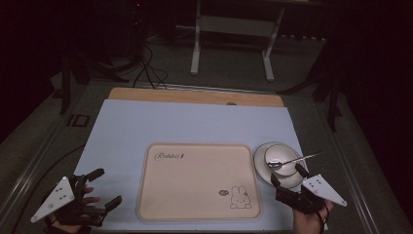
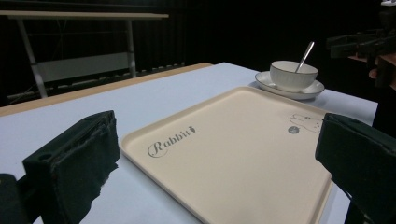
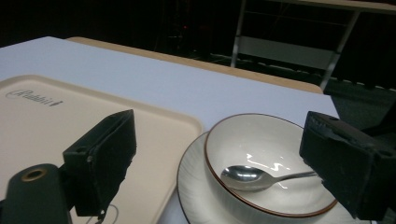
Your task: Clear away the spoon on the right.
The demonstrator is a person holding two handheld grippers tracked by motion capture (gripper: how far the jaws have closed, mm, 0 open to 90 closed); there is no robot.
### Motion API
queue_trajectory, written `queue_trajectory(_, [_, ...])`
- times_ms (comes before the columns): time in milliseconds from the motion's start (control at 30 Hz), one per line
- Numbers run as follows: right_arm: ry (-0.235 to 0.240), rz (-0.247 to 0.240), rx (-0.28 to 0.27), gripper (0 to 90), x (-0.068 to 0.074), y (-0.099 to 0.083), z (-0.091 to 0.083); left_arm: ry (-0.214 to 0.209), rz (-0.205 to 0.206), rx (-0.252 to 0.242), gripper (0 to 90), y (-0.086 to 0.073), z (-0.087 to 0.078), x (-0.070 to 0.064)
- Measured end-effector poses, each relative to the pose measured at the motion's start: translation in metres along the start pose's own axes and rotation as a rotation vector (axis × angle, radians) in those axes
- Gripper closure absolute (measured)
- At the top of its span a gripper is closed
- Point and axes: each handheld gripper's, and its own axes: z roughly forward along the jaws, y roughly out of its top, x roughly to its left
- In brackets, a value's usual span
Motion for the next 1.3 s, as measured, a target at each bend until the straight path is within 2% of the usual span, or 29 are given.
queue_trajectory(267, [0.008,0.015,0.006,10.6,0.0,0.002,0.0,0.001,0.006,0.004,0.0,0.0,0.0,-0.001])
queue_trajectory(300, [0.001,0.003,0.011,10.6,0.0,0.004,-0.001,-0.003,0.01,0.004,0.0,0.0,0.0,-0.002])
queue_trajectory(400, [0.003,0.005,0.013,10.6,-0.001,0.008,-0.003,-0.006,0.012,0.005,0.0,-0.001,0.0,-0.001])
queue_trajectory(533, [0.032,0.025,0.003,10.7,0.0,0.014,-0.005,-0.004,0.006,0.003,0.0,-0.001,0.0,0.0])
queue_trajectory(700, [0.062,0.012,-0.008,10.7,0.005,0.023,-0.009,-0.008,0.016,0.004,0.0,-0.001,0.0,-0.001])
queue_trajectory(800, [0.063,0.01,-0.009,10.7,0.006,0.025,-0.01,-0.013,0.017,0.003,0.0,-0.001,0.0,-0.002])
queue_trajectory(867, [0.09,0.01,-0.027,10.7,0.009,0.034,-0.013,-0.012,0.018,0.006,0.0,-0.001,0.001,-0.001])
queue_trajectory(1000, [0.105,0.013,-0.032,10.6,0.009,0.039,-0.013,-0.01,0.017,0.007,0.0,-0.001,0.001,-0.001])
queue_trajectory(1033, [0.114,0.002,-0.04,10.5,0.007,0.048,-0.011,-0.01,0.017,0.005,0.0,-0.001,0.001,-0.001])
queue_trajectory(1100, [0.116,-0.003,-0.047,10.5,0.007,0.05,-0.011,-0.009,0.018,0.006,0.0,-0.001,0.001,-0.001])
queue_trajectory(1133, [0.126,-0.014,-0.058,10.6,0.005,0.057,-0.01,-0.009,0.017,0.007,0.0,-0.001,0.001,-0.001])
queue_trajectory(1300, [0.118,-0.005,-0.069,10.5,-0.002,0.072,-0.008,-0.01,0.017,0.01,0.0,-0.002,0.001,-0.001])
